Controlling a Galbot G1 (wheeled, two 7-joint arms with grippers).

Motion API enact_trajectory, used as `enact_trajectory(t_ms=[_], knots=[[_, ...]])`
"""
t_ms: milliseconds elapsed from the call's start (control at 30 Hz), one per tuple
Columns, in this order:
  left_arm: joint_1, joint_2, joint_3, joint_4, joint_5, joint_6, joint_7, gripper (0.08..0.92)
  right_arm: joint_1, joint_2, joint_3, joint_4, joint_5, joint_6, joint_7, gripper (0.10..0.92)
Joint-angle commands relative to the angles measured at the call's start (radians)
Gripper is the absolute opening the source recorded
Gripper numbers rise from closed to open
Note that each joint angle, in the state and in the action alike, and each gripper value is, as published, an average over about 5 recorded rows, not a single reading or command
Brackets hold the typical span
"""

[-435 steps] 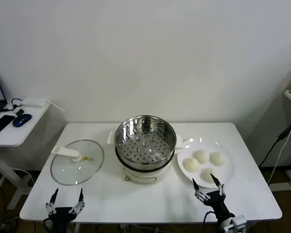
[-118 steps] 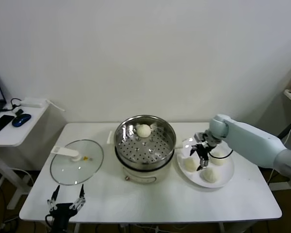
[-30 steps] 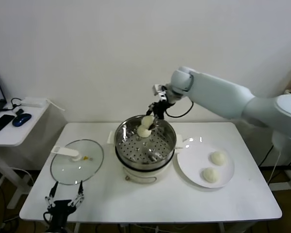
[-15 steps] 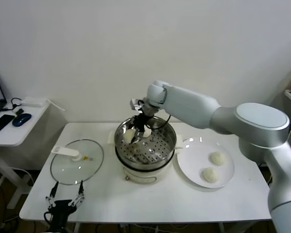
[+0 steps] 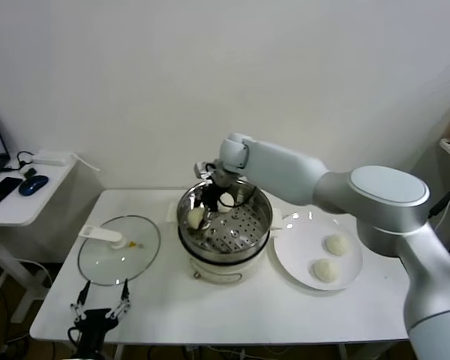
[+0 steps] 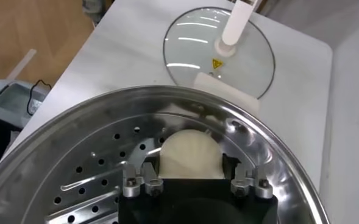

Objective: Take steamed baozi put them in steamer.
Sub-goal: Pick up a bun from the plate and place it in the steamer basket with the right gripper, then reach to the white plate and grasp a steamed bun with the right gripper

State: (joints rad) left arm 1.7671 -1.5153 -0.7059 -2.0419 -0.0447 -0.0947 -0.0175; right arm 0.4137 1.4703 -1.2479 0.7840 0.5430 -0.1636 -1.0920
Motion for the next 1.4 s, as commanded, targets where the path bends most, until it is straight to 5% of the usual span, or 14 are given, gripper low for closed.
enact_trajectory(t_ms=[33,267,533,767,1100,1400], knots=[[0.001,-0.001,0.003,-0.001,0.002,0.001,0.000,0.823,-0.008,0.018,-0.001,-0.014,-0.013,0.002,-0.011,0.660],[0.004,-0.002,0.002,0.001,0.001,-0.002,-0.001,0.823,-0.005,0.017,-0.005,-0.019,-0.036,0.012,-0.025,0.676],[0.003,-0.002,0.003,0.003,0.001,-0.003,-0.001,0.823,-0.003,0.008,-0.001,-0.014,-0.034,0.021,-0.027,0.817],[0.005,-0.003,0.001,0.004,0.000,-0.004,-0.002,0.823,0.044,-0.037,-0.008,0.046,0.000,0.021,-0.035,0.823],[-0.005,-0.006,0.011,0.002,0.006,0.000,-0.002,0.823,0.271,-0.329,-0.114,0.309,0.077,0.048,-0.082,0.823],[-0.032,-0.004,0.014,0.006,0.015,0.009,-0.002,0.823,0.300,-0.663,-0.103,0.488,-0.074,0.119,-0.119,0.823]])
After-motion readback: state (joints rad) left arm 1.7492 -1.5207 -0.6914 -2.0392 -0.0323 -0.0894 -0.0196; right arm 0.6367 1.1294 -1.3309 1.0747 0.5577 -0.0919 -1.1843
